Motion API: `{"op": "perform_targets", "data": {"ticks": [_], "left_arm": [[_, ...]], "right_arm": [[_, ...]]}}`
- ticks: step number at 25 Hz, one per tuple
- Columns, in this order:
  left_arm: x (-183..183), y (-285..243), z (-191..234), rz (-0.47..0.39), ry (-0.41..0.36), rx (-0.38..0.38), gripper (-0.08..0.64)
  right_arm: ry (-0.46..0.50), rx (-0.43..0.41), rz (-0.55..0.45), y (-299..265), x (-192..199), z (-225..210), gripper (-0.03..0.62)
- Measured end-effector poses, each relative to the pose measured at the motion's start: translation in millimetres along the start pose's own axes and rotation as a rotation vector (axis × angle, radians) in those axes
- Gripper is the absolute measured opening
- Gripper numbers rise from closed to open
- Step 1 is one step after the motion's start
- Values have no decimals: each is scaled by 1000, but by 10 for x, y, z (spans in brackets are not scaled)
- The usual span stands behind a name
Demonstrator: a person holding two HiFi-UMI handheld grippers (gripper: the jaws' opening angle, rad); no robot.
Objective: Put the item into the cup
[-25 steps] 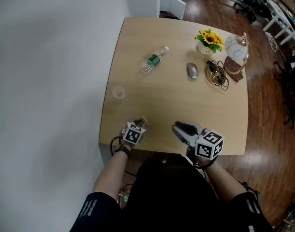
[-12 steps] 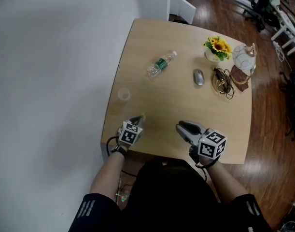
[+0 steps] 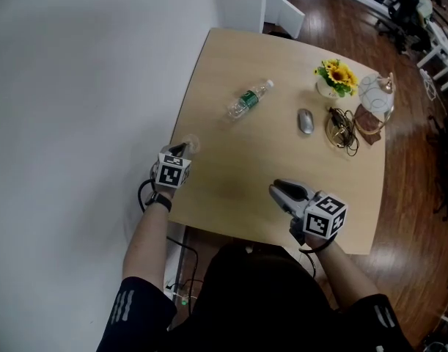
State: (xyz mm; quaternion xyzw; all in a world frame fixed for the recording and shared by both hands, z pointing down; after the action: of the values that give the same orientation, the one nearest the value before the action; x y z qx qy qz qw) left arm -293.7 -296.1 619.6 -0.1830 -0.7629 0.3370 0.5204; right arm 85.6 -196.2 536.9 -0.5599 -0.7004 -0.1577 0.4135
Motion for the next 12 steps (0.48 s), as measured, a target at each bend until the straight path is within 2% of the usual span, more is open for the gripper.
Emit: {"op": "perform_targets", "data": {"ticks": [6,12], "left_arm": [[-47,-275,65,75,-65,11,-5],[-22,-456,-45,141,-112,77,-2]], "right_arm": [[-14,21,7,92,24,-39,95],[-47,50,20,185,118,-100,95]]}}
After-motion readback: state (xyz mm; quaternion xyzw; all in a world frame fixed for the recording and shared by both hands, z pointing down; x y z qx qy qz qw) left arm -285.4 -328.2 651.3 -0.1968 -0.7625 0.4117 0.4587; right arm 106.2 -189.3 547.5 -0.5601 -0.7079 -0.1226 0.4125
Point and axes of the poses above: the fingertips, and each gripper's own axes: y backward along the fingers, z to its left, x out of its underside, the point moved 10 cm from there along y, backward along the fingers, and after that the axes turned 9 degrees about -x, right-handed, at the moved point
